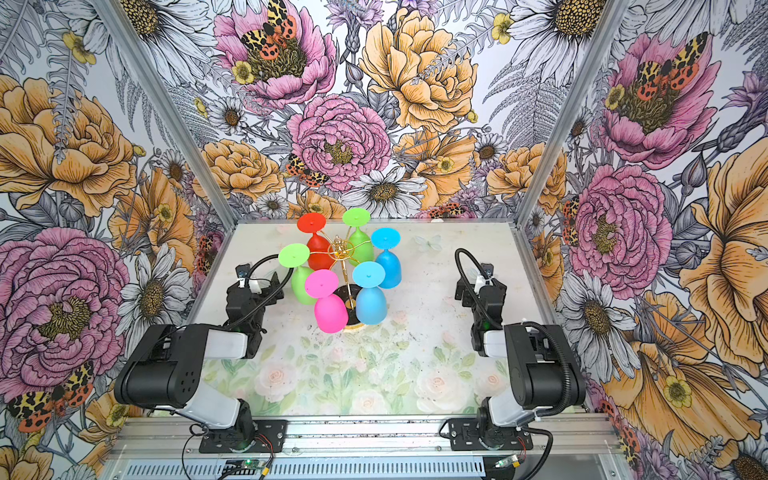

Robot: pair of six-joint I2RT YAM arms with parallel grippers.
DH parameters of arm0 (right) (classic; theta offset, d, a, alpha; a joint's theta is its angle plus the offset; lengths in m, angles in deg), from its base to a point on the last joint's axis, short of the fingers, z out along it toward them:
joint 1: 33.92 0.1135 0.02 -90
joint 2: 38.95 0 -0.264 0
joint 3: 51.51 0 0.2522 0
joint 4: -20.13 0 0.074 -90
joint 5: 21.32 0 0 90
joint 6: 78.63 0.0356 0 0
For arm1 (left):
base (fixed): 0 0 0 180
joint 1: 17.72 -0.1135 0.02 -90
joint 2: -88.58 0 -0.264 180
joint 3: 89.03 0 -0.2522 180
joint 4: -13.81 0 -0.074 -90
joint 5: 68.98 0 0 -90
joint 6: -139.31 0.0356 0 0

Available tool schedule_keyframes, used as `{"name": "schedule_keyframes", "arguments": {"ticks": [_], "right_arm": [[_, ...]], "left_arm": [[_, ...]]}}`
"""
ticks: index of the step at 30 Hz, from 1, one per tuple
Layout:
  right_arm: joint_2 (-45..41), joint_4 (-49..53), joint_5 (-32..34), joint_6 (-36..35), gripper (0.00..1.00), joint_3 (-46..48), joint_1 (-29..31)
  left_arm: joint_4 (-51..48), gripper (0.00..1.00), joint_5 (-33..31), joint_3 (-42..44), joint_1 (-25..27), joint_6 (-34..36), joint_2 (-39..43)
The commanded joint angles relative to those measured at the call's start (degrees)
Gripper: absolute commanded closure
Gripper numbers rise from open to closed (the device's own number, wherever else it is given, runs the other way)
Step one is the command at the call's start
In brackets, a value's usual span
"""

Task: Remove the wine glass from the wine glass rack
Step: 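Raise both arms from rest and move them toward the glass rack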

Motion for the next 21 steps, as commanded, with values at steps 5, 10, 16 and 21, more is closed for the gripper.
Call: {"name": "schedule_keyframes", "arguments": {"ticks": [5, 10, 16, 21], "right_arm": [[-0.6, 1.1, 0.4, -0.4, 0.01, -1.6, 0.4], [-6.0, 11.6, 1.8, -0.2, 0.02, -4.9, 0.6], [-12.1, 23.0, 3.4, 2.8, 0.03, -8.1, 0.7], [-15.7, 36.1, 0.9, 6.9, 0.07, -13.5, 1.0]], "left_arm": [[2.6, 0.01, 2.7, 1.2, -1.6, -1.3, 0.7], [0.9, 0.01, 3.6, 2.2, -3.1, -3.2, 4.6], [-11.5, 0.01, 2.1, 0.8, -3.2, -2.6, 14.0], [-20.3, 0.01, -1.3, 1.5, -3.2, -4.4, 23.8]]}}
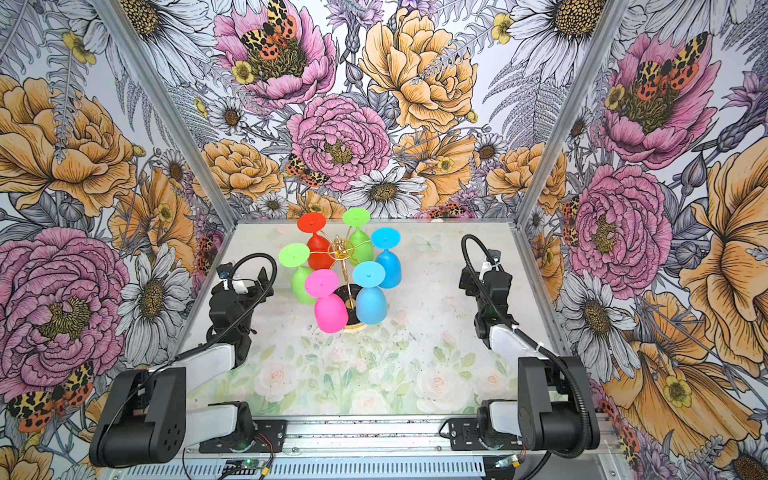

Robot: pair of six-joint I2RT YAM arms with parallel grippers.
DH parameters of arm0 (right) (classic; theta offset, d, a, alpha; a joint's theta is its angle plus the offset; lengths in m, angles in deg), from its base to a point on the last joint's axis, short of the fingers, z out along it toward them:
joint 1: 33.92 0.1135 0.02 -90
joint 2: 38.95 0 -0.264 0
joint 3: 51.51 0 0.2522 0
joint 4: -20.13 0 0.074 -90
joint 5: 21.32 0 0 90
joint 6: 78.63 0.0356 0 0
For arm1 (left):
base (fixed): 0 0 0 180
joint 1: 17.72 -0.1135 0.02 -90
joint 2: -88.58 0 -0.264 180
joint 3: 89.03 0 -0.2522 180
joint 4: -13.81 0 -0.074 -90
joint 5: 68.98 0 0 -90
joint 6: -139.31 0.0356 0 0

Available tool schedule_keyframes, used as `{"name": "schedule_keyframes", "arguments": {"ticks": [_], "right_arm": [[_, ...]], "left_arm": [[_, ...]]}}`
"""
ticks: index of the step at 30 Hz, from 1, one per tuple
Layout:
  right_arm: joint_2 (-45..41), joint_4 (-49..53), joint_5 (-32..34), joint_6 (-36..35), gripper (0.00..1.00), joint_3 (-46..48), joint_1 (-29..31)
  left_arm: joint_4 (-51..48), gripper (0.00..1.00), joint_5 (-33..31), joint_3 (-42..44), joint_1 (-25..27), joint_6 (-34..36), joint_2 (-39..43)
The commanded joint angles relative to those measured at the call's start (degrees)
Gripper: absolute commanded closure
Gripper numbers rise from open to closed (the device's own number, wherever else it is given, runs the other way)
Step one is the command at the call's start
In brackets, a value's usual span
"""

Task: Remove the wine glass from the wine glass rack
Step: 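Raise both arms from rest and move them toward the glass rack, then close the right gripper on the light blue glass's base nearest the robot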

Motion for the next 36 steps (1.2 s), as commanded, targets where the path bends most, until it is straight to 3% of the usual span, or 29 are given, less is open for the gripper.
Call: {"name": "schedule_keyframes", "arguments": {"ticks": [1, 10, 17, 27, 31, 36], "right_arm": [[-2.9, 12.6, -1.3, 4.5, 0.08, -4.7, 0.6], [-7.7, 34.1, -11.3, 9.5, 0.12, -15.7, 0.9], [-10.5, 39.3, -24.6, 19.3, 0.16, -20.0, 1.3], [-12.0, 50.4, -41.6, 24.3, 0.23, -30.4, 2.6], [-12.5, 50.7, -49.9, 28.0, 0.25, -32.5, 3.5], [-12.9, 50.6, -55.0, 30.5, 0.25, -34.6, 6.7]], "left_arm": [[-9.0, 0.01, -2.8, 0.0, -0.3, -2.1, 6.1], [-29.5, 0.01, -3.4, -4.2, 0.4, -7.8, 20.9], [-50.0, 0.01, -0.8, -15.6, 2.7, -12.5, 22.9], [-76.1, 0.01, 19.5, -33.8, 4.9, -9.0, 21.2], [-79.6, 0.01, 28.6, -35.9, 5.0, -9.3, 22.6], [-80.2, 0.02, 37.8, -36.2, 5.0, -10.9, 25.5]]}}
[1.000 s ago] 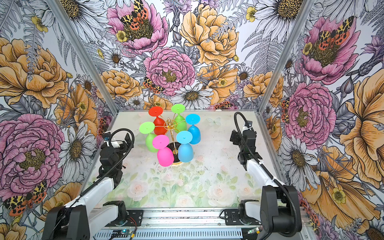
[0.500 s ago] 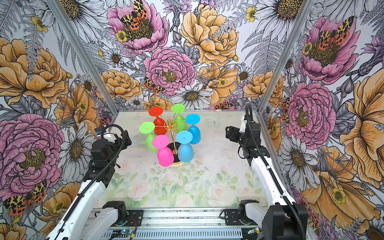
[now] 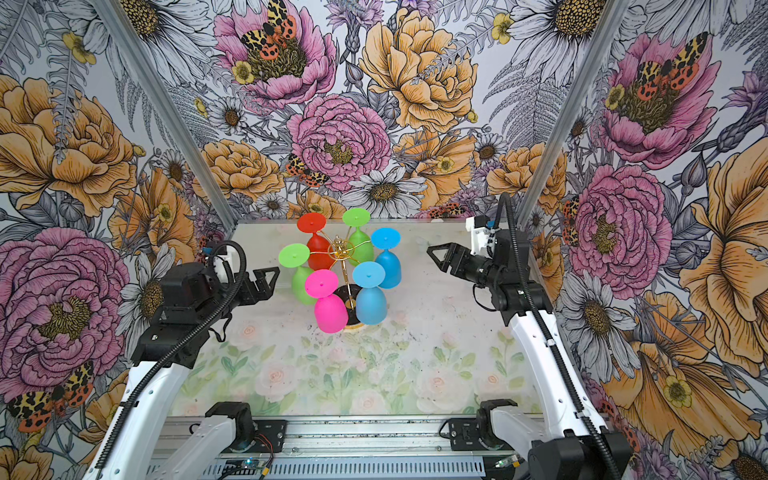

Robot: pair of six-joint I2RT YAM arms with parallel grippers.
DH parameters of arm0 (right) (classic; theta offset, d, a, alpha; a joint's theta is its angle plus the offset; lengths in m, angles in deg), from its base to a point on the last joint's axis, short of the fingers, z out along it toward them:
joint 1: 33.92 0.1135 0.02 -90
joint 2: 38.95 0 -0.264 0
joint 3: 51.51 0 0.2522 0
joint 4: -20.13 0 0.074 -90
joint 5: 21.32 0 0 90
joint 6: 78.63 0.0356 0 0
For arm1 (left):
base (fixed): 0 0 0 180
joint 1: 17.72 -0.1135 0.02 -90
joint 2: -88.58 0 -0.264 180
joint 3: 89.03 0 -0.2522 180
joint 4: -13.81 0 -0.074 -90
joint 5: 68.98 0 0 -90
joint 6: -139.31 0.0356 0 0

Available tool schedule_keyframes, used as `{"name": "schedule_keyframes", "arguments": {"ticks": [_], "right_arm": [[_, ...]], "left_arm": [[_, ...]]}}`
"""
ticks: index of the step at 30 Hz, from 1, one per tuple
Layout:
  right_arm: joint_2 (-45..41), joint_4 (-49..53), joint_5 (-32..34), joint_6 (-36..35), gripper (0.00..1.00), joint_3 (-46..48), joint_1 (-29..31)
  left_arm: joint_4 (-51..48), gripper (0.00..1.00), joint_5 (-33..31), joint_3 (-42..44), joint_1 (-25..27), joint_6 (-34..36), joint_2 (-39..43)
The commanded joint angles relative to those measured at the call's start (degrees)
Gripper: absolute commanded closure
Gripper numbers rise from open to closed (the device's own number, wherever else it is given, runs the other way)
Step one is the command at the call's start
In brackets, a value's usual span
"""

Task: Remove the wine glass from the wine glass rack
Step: 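Close the right gripper on the light blue glass's base nearest the robot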

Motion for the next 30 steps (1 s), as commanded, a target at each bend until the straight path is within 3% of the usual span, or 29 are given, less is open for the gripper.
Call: {"name": "schedule_keyframes", "arguments": {"ticks": [1, 6, 12, 30], "right_arm": [[-0.9, 0.9, -7.5, 2.8, 0.25, -2.7, 2.2], [0.5, 0.9, -10.2, 3.0, 0.26, -3.2, 5.2], [2.7, 0.8, -10.2, 3.4, 0.33, -3.6, 9.1], [8.5, 0.6, -7.6, 6.3, 0.47, -6.6, 16.2]], "left_arm": [[-2.9, 0.02, 11.0, -1.5, 0.3, -0.6, 2.6], [-2.9, 0.02, 18.0, -2.3, 0.3, 0.2, 5.4], [-3.0, 0.03, 21.5, -1.8, 0.2, 0.1, 6.0], [-2.9, 0.04, 24.3, 0.1, 0.3, 0.3, 6.0]]}}
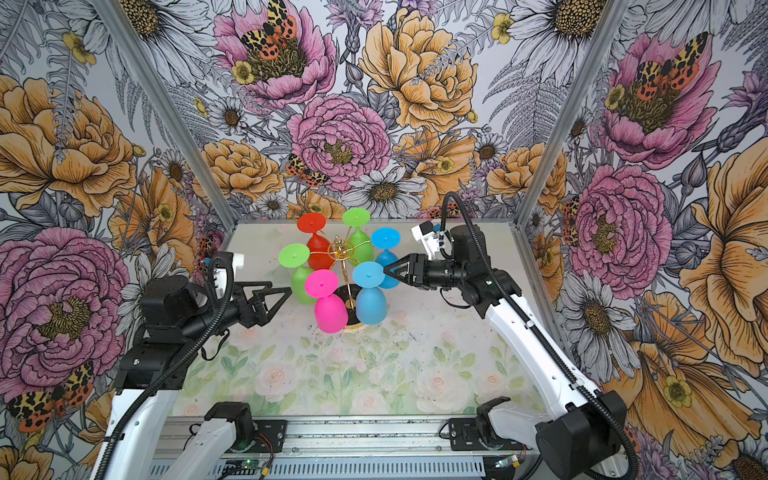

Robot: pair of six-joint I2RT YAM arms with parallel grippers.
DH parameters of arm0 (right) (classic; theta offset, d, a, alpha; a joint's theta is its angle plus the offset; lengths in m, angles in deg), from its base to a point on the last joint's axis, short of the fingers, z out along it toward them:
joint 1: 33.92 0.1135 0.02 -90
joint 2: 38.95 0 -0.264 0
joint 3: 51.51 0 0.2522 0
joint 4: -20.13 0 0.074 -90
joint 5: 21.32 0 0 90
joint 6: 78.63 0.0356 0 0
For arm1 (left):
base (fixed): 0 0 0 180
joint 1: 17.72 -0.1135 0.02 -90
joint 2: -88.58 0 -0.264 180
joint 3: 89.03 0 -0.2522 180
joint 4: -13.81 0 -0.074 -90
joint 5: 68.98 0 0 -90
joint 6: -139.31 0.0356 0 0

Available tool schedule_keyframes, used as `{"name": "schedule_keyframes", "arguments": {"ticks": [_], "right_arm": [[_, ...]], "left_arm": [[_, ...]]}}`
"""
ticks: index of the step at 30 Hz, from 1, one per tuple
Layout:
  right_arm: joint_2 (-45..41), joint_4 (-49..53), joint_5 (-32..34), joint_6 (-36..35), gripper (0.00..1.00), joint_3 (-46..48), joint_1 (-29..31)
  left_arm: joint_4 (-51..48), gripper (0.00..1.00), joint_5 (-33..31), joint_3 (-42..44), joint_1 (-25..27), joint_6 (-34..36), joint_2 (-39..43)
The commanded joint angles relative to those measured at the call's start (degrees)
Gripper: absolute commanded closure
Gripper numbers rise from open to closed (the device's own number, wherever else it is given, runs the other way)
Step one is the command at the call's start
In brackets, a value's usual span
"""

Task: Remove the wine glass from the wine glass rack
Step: 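Close the right gripper on the light blue glass's base nearest the robot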

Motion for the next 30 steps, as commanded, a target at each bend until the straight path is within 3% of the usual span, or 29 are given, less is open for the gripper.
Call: {"name": "schedule_keyframes", "arguments": {"ticks": [1, 23, 30], "right_arm": [[1.3, -0.6, 1.1, 1.1, 0.48, -2.2, 0.7], [4.3, -0.9, 1.5, 3.3, 0.79, -4.3, 3.9], [4.5, -0.9, 1.7, 3.8, 0.82, -4.5, 3.9]], "left_arm": [[-0.4, 0.04, 1.4, 1.0, 0.3, 0.5, 0.0], [-0.3, 0.02, 1.1, 3.1, 0.8, 2.0, 0.3], [-0.3, 0.01, 0.8, 3.0, 0.7, 2.5, 0.3]]}}
